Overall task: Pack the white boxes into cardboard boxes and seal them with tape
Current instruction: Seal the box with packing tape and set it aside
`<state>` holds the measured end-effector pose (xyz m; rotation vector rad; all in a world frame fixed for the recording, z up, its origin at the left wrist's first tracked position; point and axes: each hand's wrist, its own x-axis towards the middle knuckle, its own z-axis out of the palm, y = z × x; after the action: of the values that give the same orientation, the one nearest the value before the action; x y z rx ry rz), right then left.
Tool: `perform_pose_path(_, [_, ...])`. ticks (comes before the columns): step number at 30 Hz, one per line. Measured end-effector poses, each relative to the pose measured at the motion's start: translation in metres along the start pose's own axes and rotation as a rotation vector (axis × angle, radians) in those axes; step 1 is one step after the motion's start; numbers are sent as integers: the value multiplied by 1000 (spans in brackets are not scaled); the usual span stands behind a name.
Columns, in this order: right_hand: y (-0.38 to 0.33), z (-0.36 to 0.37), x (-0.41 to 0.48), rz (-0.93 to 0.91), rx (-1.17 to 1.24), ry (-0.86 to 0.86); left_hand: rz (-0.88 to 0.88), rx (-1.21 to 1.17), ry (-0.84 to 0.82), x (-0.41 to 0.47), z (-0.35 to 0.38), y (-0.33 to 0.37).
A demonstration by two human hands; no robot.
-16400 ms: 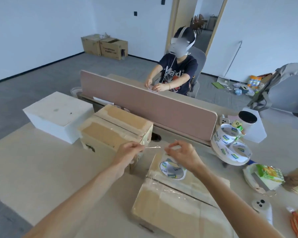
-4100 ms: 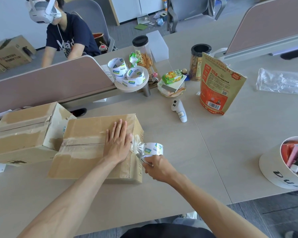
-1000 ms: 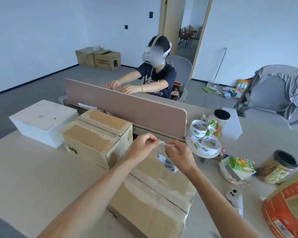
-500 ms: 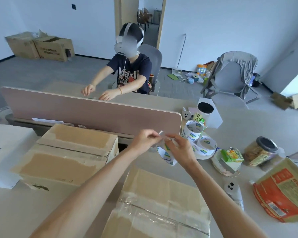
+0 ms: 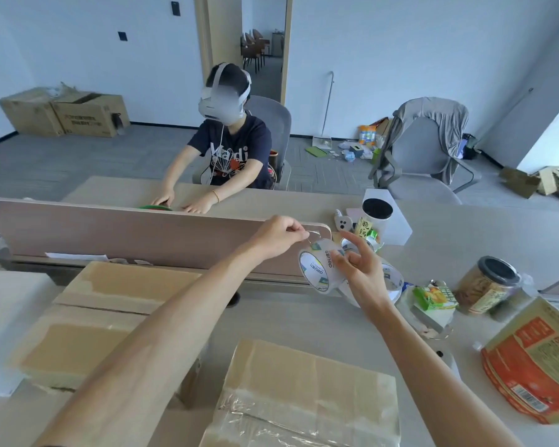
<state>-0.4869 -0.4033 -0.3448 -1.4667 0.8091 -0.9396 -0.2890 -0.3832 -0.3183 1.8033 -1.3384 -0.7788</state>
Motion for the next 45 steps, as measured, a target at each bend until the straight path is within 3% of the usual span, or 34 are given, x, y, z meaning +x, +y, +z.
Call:
perform_pose_path(9, [6,-2,10,5,-92,60,4,42,-6,11,6,1])
perform_pose_path(13, [11,0,17,5,-162,110,50,172,36,18,9,-1])
perform_pose_path(20, [33,3,42,300,-402,187,191,306,130,32,-3,20])
perform_pose_path(29, [62,16,37,328,-205,314,189,494,90,67,7,12])
perform_pose_path(39, [76,21,46,376,-193,324,235,568,142,88,27,0])
perform_pose_path(45, [87,28,51,395,-183,318,190,813,163,93,33,-3])
